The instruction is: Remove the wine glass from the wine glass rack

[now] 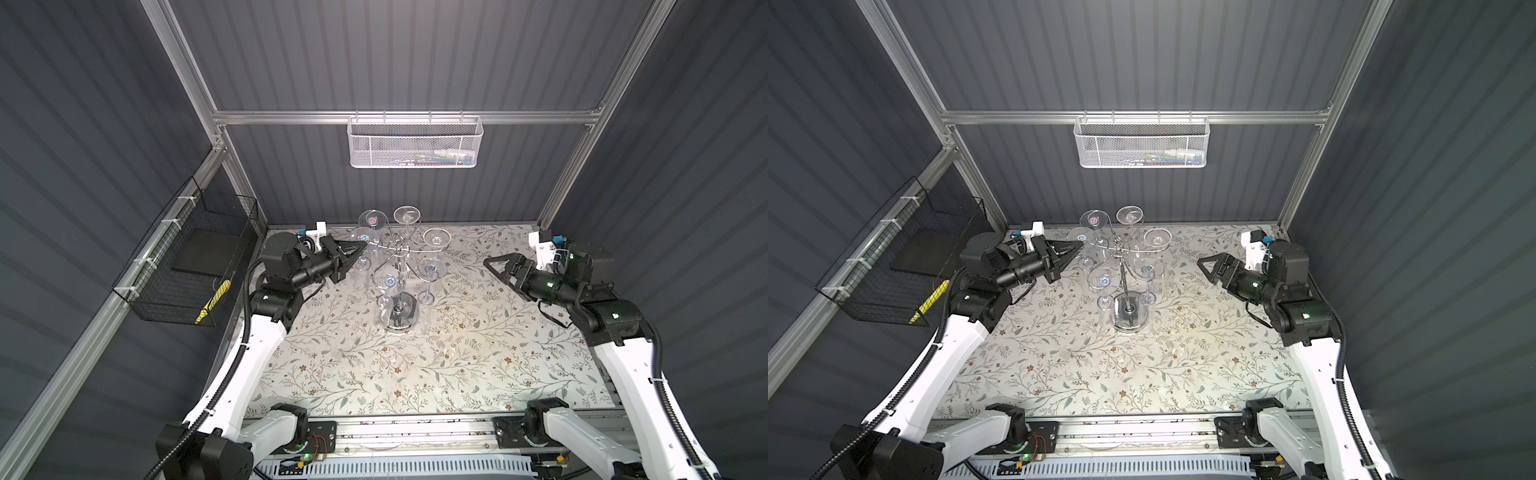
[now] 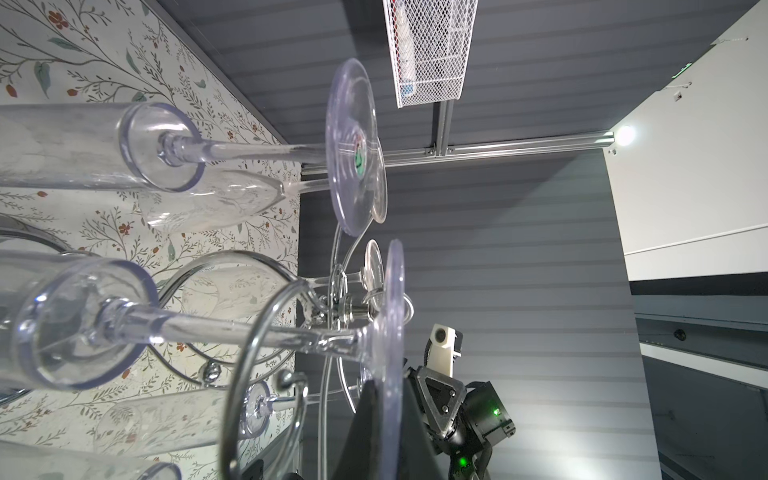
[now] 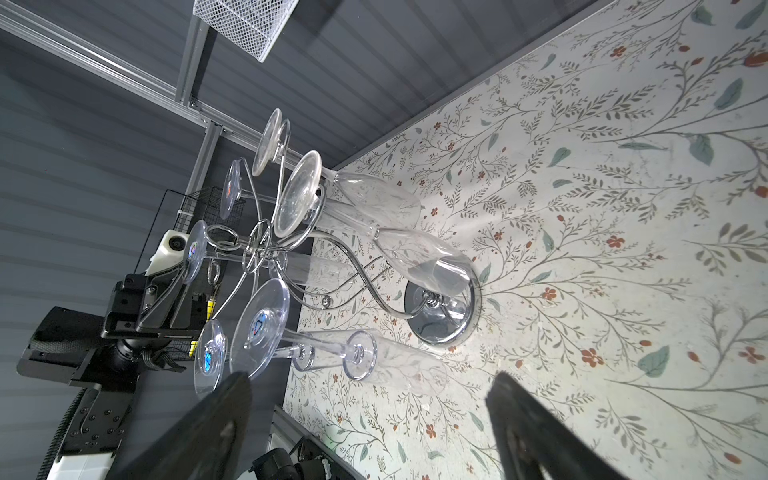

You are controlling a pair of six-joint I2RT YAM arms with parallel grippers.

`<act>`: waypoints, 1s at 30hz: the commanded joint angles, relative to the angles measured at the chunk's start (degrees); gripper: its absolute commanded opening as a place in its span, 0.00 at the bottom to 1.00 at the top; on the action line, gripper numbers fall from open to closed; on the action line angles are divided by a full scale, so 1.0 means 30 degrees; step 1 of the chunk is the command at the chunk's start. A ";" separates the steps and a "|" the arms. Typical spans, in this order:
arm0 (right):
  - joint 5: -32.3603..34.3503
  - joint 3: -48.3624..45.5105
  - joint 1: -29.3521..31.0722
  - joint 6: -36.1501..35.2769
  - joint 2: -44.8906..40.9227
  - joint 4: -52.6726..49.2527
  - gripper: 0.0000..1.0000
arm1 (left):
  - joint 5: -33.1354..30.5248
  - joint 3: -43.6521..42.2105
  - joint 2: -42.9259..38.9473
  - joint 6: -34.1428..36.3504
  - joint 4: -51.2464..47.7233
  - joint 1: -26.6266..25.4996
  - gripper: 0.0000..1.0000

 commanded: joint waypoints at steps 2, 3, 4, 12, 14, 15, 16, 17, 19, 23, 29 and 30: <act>-0.0009 0.0460 0.0042 -0.0323 0.0005 -0.0195 0.91 | 0.0709 0.0339 -0.0622 0.0248 0.0716 -0.0151 0.00; -0.0009 0.0439 0.0042 -0.0349 0.0005 -0.0197 0.91 | 0.0804 0.0252 -0.0671 0.0175 0.0802 -0.0178 0.00; -0.0009 0.0455 0.0042 -0.0352 0.0012 -0.0240 0.91 | 0.0877 0.0174 -0.0712 0.0056 0.0916 -0.0210 0.00; 0.0020 0.0543 0.0038 -0.0382 0.0004 -0.0281 0.91 | 0.1422 -0.0032 -0.0952 -0.0135 0.1518 -0.0401 0.00; 0.0020 0.0577 0.0040 -0.0364 -0.0023 -0.0307 0.91 | 0.1554 -0.0148 -0.1001 -0.0241 0.1596 -0.0474 0.00; 0.0038 0.0562 0.0043 -0.0380 -0.0023 -0.0353 0.91 | 0.1560 -0.0242 -0.1053 -0.0308 0.1632 -0.0529 0.00; 0.0049 0.0566 0.0038 -0.0407 -0.0053 -0.0401 0.91 | 0.1574 -0.0326 -0.1120 -0.0388 0.1666 -0.0577 0.00; 0.0049 0.0581 0.0038 -0.0400 -0.0054 -0.0431 0.91 | 0.1604 -0.0450 -0.1199 -0.0425 0.1668 -0.0618 0.00; 0.0078 0.0570 0.0052 -0.0440 -0.0112 -0.0535 0.91 | 0.1597 -0.0608 -0.1401 -0.0437 0.1672 -0.0649 0.00; 0.0165 0.0545 0.0042 -0.0472 -0.0264 -0.0740 0.91 | 0.1562 -0.0829 -0.1861 -0.0457 0.1603 -0.0680 0.00; 0.0112 0.0687 0.0045 -0.0612 -0.0430 -0.0964 0.91 | 0.0818 -0.1441 -0.3227 -0.0313 0.0274 -0.0680 0.00; 0.0079 0.0693 0.0042 -0.0642 -0.0434 -0.0978 0.91 | 0.0643 -0.1540 -0.3549 -0.0232 -0.0038 -0.0680 0.00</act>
